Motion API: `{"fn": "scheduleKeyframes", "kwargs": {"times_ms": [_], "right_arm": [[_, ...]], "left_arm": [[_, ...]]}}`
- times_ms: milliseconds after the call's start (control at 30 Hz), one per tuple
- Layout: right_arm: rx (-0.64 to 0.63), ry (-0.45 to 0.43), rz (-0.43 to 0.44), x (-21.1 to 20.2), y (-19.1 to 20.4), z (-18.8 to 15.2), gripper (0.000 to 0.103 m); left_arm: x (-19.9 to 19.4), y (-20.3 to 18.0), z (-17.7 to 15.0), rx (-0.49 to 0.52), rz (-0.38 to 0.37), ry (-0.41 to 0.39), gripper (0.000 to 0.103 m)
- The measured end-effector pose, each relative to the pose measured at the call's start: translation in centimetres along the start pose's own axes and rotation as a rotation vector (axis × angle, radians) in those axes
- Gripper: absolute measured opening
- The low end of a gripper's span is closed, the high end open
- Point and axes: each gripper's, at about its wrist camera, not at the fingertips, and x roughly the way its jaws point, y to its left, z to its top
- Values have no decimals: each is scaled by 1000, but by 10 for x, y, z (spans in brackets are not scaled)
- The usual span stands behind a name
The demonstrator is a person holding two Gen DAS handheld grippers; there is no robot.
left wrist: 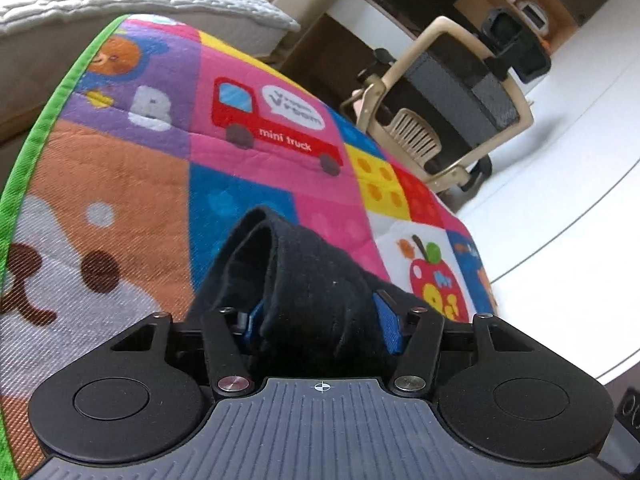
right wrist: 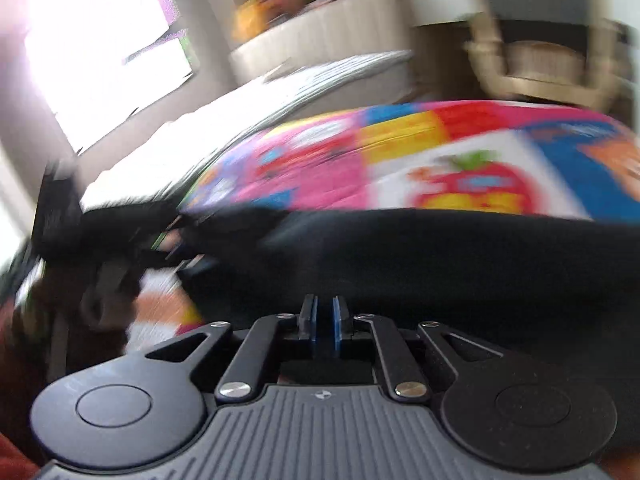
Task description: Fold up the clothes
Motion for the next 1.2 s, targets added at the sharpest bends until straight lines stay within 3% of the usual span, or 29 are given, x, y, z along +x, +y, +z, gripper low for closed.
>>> {"fn": "scheduleKeyframes", "kwargs": {"times_ms": [100,167,267,433,500,533,567,633,867,1000,1200], "right_arm": [[247,-107,-109,-42,-54,0,23],[401,-176,-176,-67,-89,0,43],[516,-250,-214,-78,-125,3,44],[574,-239,-375,-46,-165,19,44],[573,-222,-397,-27,-176,22,44],[563,-218,-397,-19,-178,24,42],[541,-217,-397,-17,-176,27,25],[495,-219,-392,-13,-172,33,13],[362,-363,-277,-71,-130,45,10],[380,-351,-263,-96,-118,15,10],[554,-242,-340,-93,-143,-51,11]], "left_arm": [[-1,3,-1,1,3,-3,57],[-2,4,-1,1,6,-5,57],[-3,7,-2,2,9,-7,57],[-5,6,-4,7,23,-5,57],[-7,4,-6,10,32,-2,56],[-8,3,-6,11,36,0,56],[-9,2,-7,13,40,1,56],[-10,0,-5,21,46,7,54],[-38,-14,10,95,35,-62,38],[-69,-14,8,123,48,-126,35],[-81,2,-9,71,62,-89,34]]}}
